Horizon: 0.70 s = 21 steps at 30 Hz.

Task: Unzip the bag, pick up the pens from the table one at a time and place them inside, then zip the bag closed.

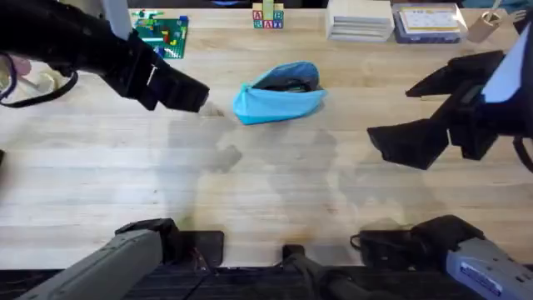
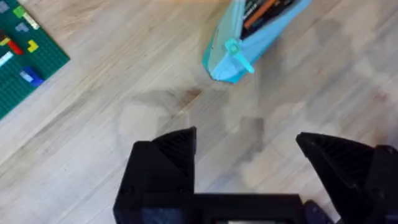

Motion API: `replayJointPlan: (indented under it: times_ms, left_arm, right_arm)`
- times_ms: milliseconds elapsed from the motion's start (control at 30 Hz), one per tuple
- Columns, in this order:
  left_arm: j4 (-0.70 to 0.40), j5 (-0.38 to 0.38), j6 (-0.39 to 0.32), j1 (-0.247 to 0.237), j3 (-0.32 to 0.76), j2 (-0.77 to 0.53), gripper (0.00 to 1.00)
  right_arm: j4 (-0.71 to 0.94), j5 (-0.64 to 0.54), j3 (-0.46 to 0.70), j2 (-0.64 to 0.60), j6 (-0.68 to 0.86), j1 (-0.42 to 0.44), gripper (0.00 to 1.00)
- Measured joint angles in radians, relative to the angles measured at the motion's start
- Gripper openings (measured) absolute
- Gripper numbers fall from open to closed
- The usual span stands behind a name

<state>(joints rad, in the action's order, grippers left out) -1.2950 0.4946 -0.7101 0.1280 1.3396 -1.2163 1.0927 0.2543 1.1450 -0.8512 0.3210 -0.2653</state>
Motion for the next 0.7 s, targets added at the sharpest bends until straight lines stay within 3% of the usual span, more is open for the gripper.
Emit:
replayJointPlan:
  times_ms: [300,500,700]
  left_arm:
    - [-0.054,0.018,-0.233,0.019,0.0,0.0,0.993]
    - [-0.066,0.069,-0.332,0.112,0.0,0.0,0.993]
    - [-0.164,0.157,-0.464,0.216,0.0,-0.025,0.993]
  right_arm:
    - [0.0,0.0,0.0,0.0,0.0,0.0,0.996]
    - [0.01,0.0,0.0,0.0,0.0,0.0,0.996]
    - [0.007,0.0,0.0,0.0,0.0,0.0,0.996]
